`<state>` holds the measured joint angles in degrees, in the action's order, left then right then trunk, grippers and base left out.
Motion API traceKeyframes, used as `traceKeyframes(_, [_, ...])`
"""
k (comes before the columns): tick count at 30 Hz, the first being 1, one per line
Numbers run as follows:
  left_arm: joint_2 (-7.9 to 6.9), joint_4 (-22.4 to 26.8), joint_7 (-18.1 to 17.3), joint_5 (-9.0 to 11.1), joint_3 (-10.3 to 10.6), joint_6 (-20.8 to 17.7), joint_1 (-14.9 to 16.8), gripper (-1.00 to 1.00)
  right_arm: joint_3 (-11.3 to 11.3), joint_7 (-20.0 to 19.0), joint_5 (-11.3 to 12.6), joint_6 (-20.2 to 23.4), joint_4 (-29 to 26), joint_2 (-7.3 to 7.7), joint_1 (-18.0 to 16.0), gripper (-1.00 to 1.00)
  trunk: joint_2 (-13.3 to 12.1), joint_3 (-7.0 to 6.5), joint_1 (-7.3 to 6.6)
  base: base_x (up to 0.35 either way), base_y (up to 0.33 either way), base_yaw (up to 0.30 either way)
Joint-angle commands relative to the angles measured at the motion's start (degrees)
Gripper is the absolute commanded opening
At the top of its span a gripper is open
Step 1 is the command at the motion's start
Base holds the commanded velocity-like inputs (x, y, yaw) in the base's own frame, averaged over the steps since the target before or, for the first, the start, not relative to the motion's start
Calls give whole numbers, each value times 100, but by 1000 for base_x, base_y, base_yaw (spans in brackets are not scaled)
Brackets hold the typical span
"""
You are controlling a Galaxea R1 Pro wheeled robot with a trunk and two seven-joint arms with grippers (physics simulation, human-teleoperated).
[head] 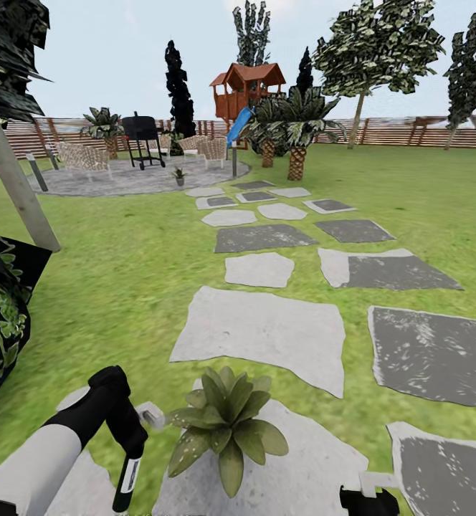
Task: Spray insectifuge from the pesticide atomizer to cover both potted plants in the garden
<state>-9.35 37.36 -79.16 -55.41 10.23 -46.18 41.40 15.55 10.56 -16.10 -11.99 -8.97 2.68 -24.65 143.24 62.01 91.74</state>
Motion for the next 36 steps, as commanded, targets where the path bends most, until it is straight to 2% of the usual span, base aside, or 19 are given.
traceKeyframes(1, [-10,8,-41,-30,16,-54,-9,-100,44,13,-60,-22,5,7,-4,100,2,5,-1,0,0,269])
traceKeyframes(12, [11,8,28,-41,14,-80,-6,-100,44,2,-69,-19,10,40,-4,100,2,5,-1,-43,-150,57])
traceKeyframes(21, [44,12,-39,-49,32,-137,70,-100,44,6,-69,-14,10,32,-4,100,2,5,-1,-17,-15,0])
traceKeyframes(24, [40,-1,-316,-69,66,-128,270,-100,44,7,-69,-15,10,31,-4,100,2,5,-1,0,0,0])
traceKeyframes(25, [20,-5,-623,-95,116,-116,388,-100,44,7,-67,-14,10,31,-4,100,2,5,-1,0,0,0])
traceKeyframes(26, [-2,-8,-1060,-221,238,-104,522,-100,44,6,-68,-14,10,31,-4,100,2,5,-1,0,0,0])
traceKeyframes(28, [9,-4,-1084,-540,399,-108,622,-100,44,5,-63,-18,6,31,-4,100,2,5,-1,0,0,0])
traceKeyframes(29, [28,-3,-1084,-770,443,-121,650,-100,44,6,-63,-20,6,33,-4,100,2,5,-1,0,0,0])
traceKeyframes(31, [45,-2,-1084,-988,469,-137,674,-100,44,3,-67,-22,8,38,-4,100,2,5,-1,0,0,0])
traceKeyframes(36, [72,-1,-1084,-1100,481,-146,685,-100,44,7,-69,-22,10,48,-4,100,2,5,-1,0,0,0])
